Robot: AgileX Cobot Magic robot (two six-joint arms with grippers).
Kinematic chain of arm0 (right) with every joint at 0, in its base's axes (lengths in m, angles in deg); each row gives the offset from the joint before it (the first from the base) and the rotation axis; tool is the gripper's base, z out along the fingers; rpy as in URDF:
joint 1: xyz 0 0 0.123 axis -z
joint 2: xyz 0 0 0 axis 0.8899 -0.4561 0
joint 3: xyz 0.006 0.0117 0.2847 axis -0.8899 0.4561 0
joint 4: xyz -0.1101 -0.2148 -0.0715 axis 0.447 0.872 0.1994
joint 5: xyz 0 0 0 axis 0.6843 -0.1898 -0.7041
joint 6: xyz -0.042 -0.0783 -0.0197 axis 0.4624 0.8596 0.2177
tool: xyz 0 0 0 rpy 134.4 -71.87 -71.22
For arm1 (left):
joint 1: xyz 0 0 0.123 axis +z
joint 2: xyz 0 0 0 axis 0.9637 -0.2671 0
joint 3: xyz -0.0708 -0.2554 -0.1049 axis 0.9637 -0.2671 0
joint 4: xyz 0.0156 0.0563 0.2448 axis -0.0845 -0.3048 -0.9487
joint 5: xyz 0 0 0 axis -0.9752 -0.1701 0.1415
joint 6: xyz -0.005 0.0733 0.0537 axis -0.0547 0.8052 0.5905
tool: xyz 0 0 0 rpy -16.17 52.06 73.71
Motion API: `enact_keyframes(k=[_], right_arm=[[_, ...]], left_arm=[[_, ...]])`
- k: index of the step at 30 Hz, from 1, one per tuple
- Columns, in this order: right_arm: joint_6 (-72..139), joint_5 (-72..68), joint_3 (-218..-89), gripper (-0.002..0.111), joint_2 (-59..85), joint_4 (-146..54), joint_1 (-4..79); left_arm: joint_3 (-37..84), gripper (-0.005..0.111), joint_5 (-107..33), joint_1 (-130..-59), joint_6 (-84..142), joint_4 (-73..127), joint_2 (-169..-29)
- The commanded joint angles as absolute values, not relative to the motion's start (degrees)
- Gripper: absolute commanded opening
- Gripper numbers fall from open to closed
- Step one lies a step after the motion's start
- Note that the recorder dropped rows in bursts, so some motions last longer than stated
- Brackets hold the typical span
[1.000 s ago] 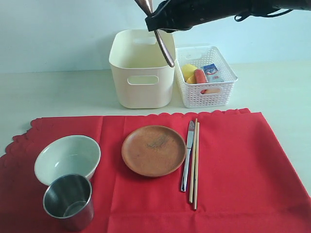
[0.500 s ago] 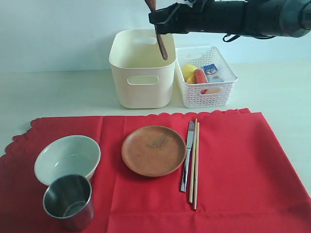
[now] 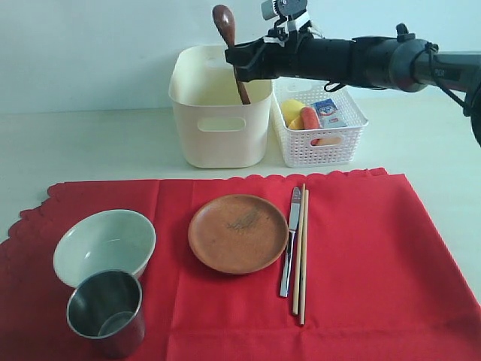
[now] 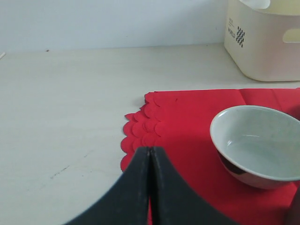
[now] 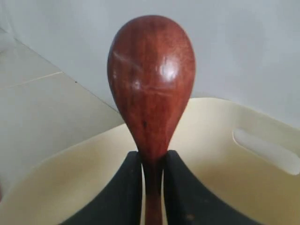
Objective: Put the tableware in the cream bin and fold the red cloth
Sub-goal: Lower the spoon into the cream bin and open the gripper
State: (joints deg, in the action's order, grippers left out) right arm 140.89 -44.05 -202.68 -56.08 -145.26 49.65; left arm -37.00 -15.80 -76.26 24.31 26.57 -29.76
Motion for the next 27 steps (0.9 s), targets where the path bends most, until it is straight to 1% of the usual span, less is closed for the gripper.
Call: enact_keyframes(k=[1,8,10,13,19,20,23,25,27], right_arm=[[140.80,-42.60,-203.46,0.000,-56.87,-144.78,49.98],[137.79,-41.83,-203.46,0.000,-57.17,-134.62,49.98],[137.67,-41.83,-203.46,0.003,-57.17,-133.11,49.88],[136.00,-41.69,-203.46,0.014,-57.17,-131.18,49.88],[132.37,-40.44,-203.46,0.041,-57.17,-127.41,49.88],[131.61,-40.63,-203.46,0.047,-57.17,-126.61,49.88],[130.27,-40.76,-203.46,0.060,-57.17,-125.85,49.88],[130.13,-40.76,-203.46,0.064,-56.94,-125.85,49.88],[128.65,-40.76,-203.46,0.065,-56.39,-125.85,49.88]], left_arm=[[-37.19,0.000,-16.25,-76.26,24.30,27.23,-29.38],[-37.19,0.000,-16.25,-76.26,24.30,27.23,-29.38],[-37.19,0.000,-16.25,-76.26,24.30,27.23,-29.38],[-37.19,0.000,-16.25,-76.26,24.30,27.23,-29.38],[-37.19,0.000,-16.25,-76.26,24.30,27.23,-29.38],[-37.19,0.000,-16.25,-76.26,24.30,27.23,-29.38],[-37.19,0.000,-16.25,-76.26,24.30,27.23,-29.38],[-37.19,0.000,-16.25,-76.26,24.30,27.23,-29.38],[-37.19,0.000,-16.25,-76.26,24.30,27.23,-29.38]])
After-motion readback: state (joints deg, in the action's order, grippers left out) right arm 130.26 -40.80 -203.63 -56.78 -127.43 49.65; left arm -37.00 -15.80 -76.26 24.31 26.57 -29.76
